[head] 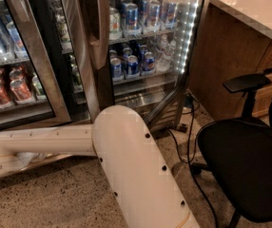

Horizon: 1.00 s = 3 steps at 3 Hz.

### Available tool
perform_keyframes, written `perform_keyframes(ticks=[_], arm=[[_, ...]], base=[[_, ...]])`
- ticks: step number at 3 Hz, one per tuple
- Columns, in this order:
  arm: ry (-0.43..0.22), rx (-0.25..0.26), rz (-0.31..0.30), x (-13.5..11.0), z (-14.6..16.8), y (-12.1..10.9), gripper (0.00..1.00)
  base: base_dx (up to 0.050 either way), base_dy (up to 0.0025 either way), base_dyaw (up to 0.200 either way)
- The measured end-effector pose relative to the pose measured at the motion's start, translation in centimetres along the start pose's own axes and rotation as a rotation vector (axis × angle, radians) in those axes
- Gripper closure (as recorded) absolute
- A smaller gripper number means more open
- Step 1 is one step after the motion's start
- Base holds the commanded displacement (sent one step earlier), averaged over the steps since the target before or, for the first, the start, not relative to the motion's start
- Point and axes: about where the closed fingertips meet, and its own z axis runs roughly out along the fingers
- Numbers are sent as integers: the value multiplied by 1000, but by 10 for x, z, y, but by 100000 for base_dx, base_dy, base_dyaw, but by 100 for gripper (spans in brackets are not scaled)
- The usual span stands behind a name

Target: Open right fridge door

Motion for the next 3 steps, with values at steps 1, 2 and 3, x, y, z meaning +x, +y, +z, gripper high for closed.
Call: perform_keyframes(ticks=[1,2,3], arm=[[2,-11,19,-8,-10,1,100],[15,-34,37,-14,-43,-6,100],[35,-37,69,-20,-74,-19,100]], base=[[0,0,0],[0,0,0],[0,0,0]])
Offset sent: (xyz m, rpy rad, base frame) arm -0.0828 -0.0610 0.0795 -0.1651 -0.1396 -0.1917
